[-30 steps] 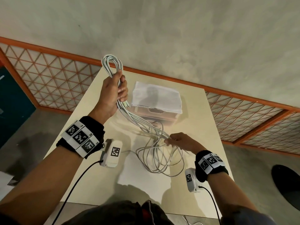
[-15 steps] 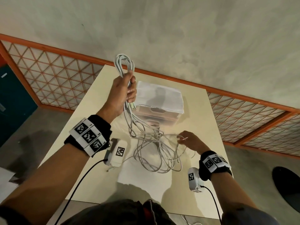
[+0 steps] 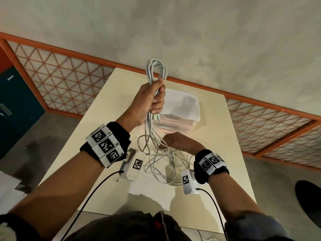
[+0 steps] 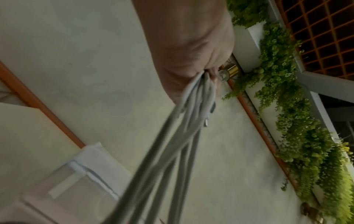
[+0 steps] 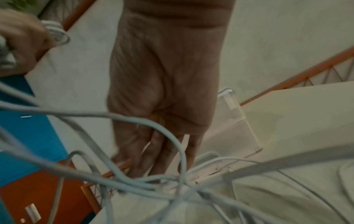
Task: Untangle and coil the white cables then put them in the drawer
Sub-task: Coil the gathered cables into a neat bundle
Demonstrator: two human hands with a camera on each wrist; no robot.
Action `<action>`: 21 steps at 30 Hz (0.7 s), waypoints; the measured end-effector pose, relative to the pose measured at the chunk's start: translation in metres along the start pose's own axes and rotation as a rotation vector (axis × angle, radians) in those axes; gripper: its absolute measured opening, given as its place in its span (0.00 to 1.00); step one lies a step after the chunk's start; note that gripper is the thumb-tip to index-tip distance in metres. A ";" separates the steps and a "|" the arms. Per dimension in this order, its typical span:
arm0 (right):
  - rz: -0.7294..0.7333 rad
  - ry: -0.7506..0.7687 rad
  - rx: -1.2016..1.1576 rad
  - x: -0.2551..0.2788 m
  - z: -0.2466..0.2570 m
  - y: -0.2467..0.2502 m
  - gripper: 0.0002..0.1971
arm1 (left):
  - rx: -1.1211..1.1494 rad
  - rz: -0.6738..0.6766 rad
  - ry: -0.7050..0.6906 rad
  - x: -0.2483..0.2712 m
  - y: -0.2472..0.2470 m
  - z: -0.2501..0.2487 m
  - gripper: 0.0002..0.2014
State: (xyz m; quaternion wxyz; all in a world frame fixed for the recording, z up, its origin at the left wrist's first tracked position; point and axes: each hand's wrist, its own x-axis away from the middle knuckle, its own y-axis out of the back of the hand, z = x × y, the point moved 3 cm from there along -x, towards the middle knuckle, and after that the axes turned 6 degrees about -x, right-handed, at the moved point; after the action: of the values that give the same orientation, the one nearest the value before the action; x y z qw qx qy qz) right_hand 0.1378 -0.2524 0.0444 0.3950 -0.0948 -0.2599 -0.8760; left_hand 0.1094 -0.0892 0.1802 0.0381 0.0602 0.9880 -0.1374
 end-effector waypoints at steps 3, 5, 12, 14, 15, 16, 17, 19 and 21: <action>-0.088 -0.025 -0.204 0.010 -0.003 0.007 0.03 | 0.045 0.041 0.070 0.003 0.007 0.003 0.18; -0.067 -0.112 -0.137 0.012 -0.006 0.006 0.10 | 0.060 0.058 0.086 0.003 0.007 0.003 0.18; 0.019 -0.033 0.044 -0.006 -0.003 -0.015 0.10 | 0.045 0.082 0.076 0.000 -0.002 0.001 0.18; -0.030 -0.040 0.104 -0.009 -0.012 -0.012 0.07 | 0.048 0.092 0.084 0.001 -0.002 0.000 0.18; -0.080 -0.055 0.109 -0.007 -0.016 -0.008 0.06 | 0.056 0.108 0.097 0.001 -0.002 0.000 0.18; -0.158 -0.083 0.081 -0.005 -0.021 -0.002 0.07 | 0.068 0.135 0.117 0.003 -0.002 0.000 0.18; -0.245 -0.118 0.006 -0.002 -0.026 0.004 0.08 | 0.083 0.176 0.144 0.004 -0.002 0.001 0.18; -0.390 -0.143 -0.184 0.008 -0.033 0.016 0.08 | 0.120 0.299 0.225 0.008 -0.002 0.005 0.18; -0.517 -0.112 -0.235 0.014 -0.036 0.032 0.08 | 0.163 0.445 0.321 0.013 -0.004 0.011 0.19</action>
State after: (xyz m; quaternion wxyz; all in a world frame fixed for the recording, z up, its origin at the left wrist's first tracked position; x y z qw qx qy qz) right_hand 0.1532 -0.2982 0.0314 0.1297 -0.1188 -0.1936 -0.9652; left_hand 0.0964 -0.0950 0.1698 -0.0944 0.2993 0.9295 -0.1936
